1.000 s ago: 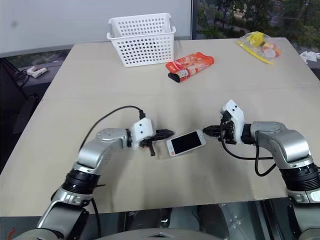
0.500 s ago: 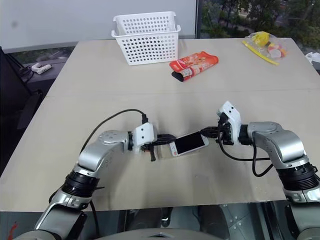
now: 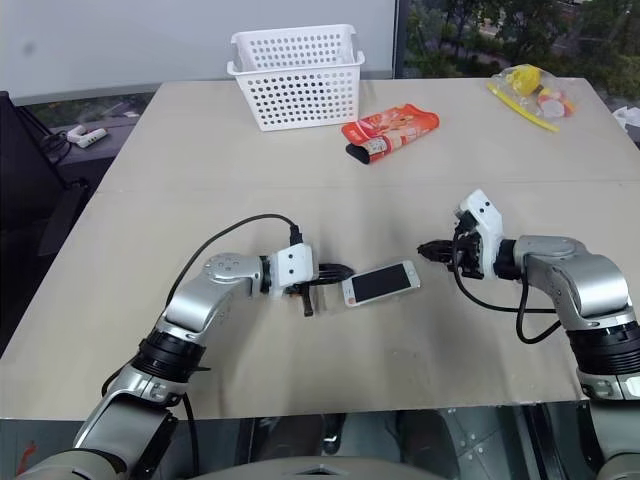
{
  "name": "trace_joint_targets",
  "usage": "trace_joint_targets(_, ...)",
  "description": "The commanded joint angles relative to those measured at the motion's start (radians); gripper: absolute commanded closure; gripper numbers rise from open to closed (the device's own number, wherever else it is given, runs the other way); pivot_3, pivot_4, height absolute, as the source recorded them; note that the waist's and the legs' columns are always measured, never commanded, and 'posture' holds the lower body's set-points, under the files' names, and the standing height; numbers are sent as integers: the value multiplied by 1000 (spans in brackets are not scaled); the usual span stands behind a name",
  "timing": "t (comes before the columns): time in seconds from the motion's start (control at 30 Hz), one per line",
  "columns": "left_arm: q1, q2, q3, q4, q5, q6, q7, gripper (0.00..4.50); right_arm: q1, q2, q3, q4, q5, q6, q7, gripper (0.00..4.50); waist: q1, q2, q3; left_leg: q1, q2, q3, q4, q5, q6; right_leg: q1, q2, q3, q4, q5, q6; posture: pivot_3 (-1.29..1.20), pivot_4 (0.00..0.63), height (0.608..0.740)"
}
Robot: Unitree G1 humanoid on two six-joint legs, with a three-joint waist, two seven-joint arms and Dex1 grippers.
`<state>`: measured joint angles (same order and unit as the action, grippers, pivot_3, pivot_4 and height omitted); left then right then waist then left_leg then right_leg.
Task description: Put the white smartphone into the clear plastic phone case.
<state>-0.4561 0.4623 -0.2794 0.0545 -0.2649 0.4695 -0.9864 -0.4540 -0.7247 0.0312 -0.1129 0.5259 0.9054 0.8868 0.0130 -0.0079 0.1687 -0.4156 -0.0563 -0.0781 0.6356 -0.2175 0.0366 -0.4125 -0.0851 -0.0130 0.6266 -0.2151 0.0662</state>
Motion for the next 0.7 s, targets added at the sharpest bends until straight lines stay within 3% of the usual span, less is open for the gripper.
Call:
trace_joint_targets(0.03,10,2,-32,30,42,-14,-3,4500,-12,-13,-20,-7,2,-9,10,4409,0,0,0,0,0,0,0,0,0,0,0,0,0,0,0,0,150,740)
trace_joint_targets(0.17,-16,-23,11,0,8,-25,9,4500,-19,-18,-26,15,-8,-13,8,4409,1,0,0,0,0,0,1,0,0,0,0,0,0,0,0,0,150,740)
trace_joint_targets(0.4,-30,-57,173,-156,-174,94,45,4500,8,-56,11,18,-44,-13,28,4409,-1,0,0,-1,0,0,1,0,0,0,0,0,0,0,0,0,150,740)
trace_joint_targets(0.53,40,59,217,-174,-162,162,50,4500,29,-80,29,5,-51,-11,53,4409,-12,0,0,0,1,1,1,0,0,0,2,1,1,0,0,0,150,740)
trace_joint_targets(0.7,125,182,155,-158,-108,196,19,4500,30,-73,55,-15,-49,4,63,4409,-25,0,0,0,2,1,1,0,0,-1,4,3,2,0,0,0,150,740)
